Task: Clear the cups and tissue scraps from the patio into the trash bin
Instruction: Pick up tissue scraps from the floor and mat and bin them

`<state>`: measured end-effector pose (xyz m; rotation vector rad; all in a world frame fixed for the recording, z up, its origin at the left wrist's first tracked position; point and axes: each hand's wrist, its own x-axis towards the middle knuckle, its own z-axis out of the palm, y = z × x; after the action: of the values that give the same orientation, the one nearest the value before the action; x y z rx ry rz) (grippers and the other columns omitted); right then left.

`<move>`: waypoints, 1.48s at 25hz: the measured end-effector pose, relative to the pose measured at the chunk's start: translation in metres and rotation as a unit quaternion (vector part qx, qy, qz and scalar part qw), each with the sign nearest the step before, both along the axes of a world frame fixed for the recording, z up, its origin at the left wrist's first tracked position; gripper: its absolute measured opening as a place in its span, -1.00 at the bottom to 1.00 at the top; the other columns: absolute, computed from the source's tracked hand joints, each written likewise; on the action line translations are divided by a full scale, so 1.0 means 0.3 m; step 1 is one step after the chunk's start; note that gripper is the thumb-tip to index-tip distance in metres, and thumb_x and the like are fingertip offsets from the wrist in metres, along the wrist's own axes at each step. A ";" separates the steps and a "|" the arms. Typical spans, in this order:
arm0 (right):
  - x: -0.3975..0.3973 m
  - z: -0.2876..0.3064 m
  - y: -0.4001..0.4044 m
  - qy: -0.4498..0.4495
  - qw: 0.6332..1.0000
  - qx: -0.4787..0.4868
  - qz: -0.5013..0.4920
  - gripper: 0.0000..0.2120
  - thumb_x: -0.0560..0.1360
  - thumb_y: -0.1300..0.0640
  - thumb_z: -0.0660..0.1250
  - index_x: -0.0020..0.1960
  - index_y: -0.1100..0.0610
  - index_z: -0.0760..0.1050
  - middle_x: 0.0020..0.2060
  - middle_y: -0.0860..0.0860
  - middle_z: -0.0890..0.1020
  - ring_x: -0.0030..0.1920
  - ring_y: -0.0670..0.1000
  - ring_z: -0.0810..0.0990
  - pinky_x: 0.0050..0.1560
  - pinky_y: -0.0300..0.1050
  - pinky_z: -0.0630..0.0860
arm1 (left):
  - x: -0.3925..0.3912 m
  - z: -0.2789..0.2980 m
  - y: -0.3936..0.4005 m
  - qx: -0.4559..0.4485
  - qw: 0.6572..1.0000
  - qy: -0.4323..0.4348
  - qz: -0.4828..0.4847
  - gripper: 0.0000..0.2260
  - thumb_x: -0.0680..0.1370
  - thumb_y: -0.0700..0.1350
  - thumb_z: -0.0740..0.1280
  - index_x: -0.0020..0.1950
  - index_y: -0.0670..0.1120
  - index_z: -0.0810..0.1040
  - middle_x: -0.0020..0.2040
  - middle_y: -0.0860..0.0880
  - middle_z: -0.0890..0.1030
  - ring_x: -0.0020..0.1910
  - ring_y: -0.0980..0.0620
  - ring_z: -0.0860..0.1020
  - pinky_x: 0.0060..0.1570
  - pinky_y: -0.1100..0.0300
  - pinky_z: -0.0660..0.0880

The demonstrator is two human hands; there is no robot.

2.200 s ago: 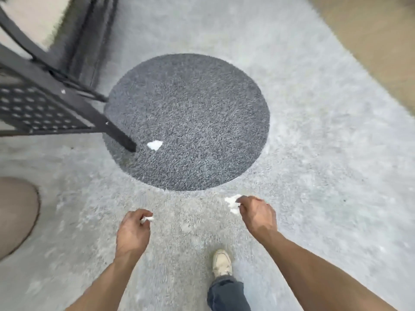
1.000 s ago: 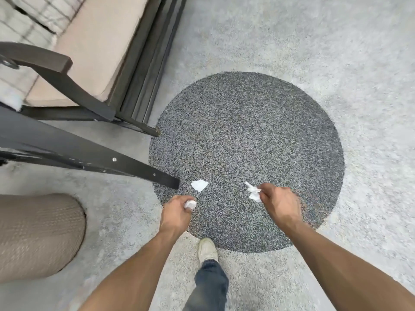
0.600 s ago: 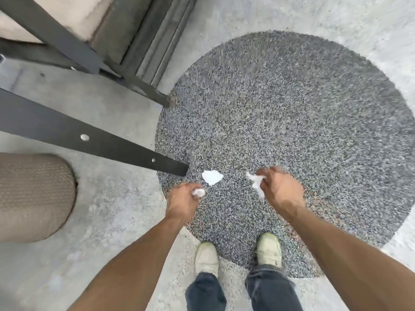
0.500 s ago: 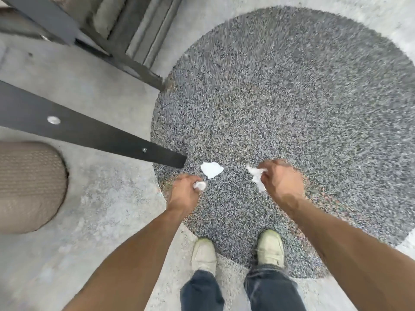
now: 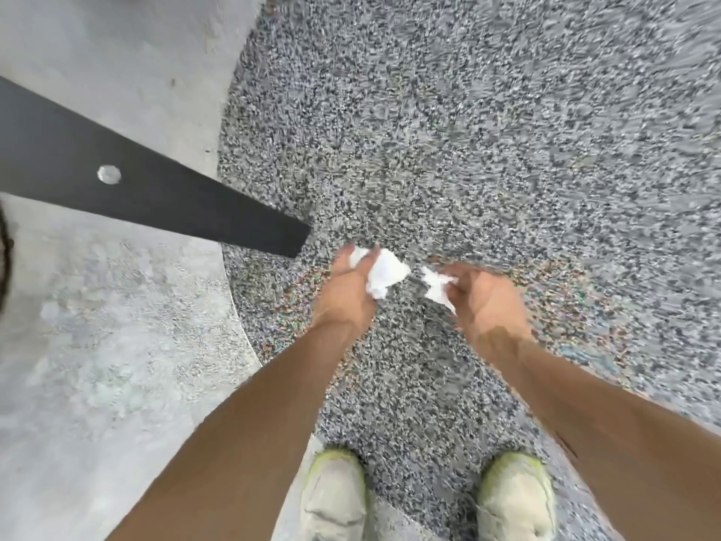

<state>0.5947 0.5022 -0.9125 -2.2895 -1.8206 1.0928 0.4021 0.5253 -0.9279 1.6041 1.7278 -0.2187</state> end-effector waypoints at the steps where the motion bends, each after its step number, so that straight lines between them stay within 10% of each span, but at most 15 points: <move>1: -0.010 -0.040 0.017 0.001 1.000 -0.012 -0.005 -0.75 0.59 0.11 0.19 0.25 0.06 0.47 -0.07 0.06 0.61 -0.15 0.08 0.62 -0.23 -0.10 0.57 | 0.001 -0.028 0.014 0.010 1.000 0.002 -0.013 -0.22 0.47 -0.39 0.30 0.53 0.19 0.13 0.52 0.11 -0.04 -0.02 0.18 0.44 -0.41 0.42 0.52; 14: -0.020 0.194 0.068 0.062 0.997 -0.033 -0.017 -0.82 0.58 0.22 0.21 0.11 0.05 0.52 -0.29 -0.07 0.55 -0.47 -0.16 0.52 -0.64 -0.43 0.32 | -0.078 0.178 -0.021 0.005 1.000 0.024 -0.001 -0.67 0.51 -0.29 0.30 0.21 0.03 0.49 0.10 0.05 0.40 -0.04 0.02 0.54 -0.03 0.21 0.58; 18: -0.041 0.435 0.121 0.088 0.996 -0.005 -0.031 -0.76 0.57 0.23 0.23 0.12 -0.05 0.51 -0.10 0.03 0.64 -0.35 -0.09 0.61 -0.60 -0.39 0.39 | -0.098 0.423 -0.003 0.020 0.998 0.057 -0.011 -0.70 0.56 -0.25 0.25 0.20 0.10 0.47 0.06 0.08 0.36 -0.24 0.15 0.47 -0.31 0.43 0.42; 29: 0.192 1.485 -0.008 -0.027 0.993 0.109 -0.034 -0.79 0.59 0.15 0.19 0.18 0.00 0.49 -0.04 0.01 0.66 -0.39 -0.19 0.56 -0.46 -0.31 0.53 | 0.045 1.485 0.099 0.133 0.988 -0.031 -0.068 -0.75 0.60 -0.18 0.23 0.08 0.20 0.47 -0.06 0.18 0.50 -0.24 0.24 0.53 -0.31 0.33 0.53; 34: 0.328 2.082 -0.163 -0.043 0.975 0.157 -0.148 -0.79 0.59 0.13 0.22 0.19 -0.01 0.52 0.03 0.00 0.67 -0.21 -0.08 0.62 -0.19 -0.18 0.58 | 0.208 2.084 0.084 0.200 0.962 -0.090 -0.160 -0.77 0.59 -0.16 0.26 0.15 0.16 0.44 -0.18 0.17 0.52 -0.32 0.30 0.44 -0.44 0.40 0.22; 37: 0.412 2.365 -0.331 -0.053 0.946 0.205 -0.247 -0.79 0.57 0.14 0.25 0.16 0.01 0.56 0.00 -0.01 0.68 -0.20 -0.13 0.57 -0.16 -0.27 0.51 | 0.330 2.362 0.049 0.208 0.946 -0.119 -0.217 -0.82 0.57 -0.14 0.28 0.03 0.17 0.52 -0.18 0.13 0.61 -0.31 0.17 0.52 -0.37 0.22 0.40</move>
<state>0.7184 0.4028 -0.2031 -2.3695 -1.2274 0.4720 0.5009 0.5400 -0.2193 2.2131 1.2726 0.1398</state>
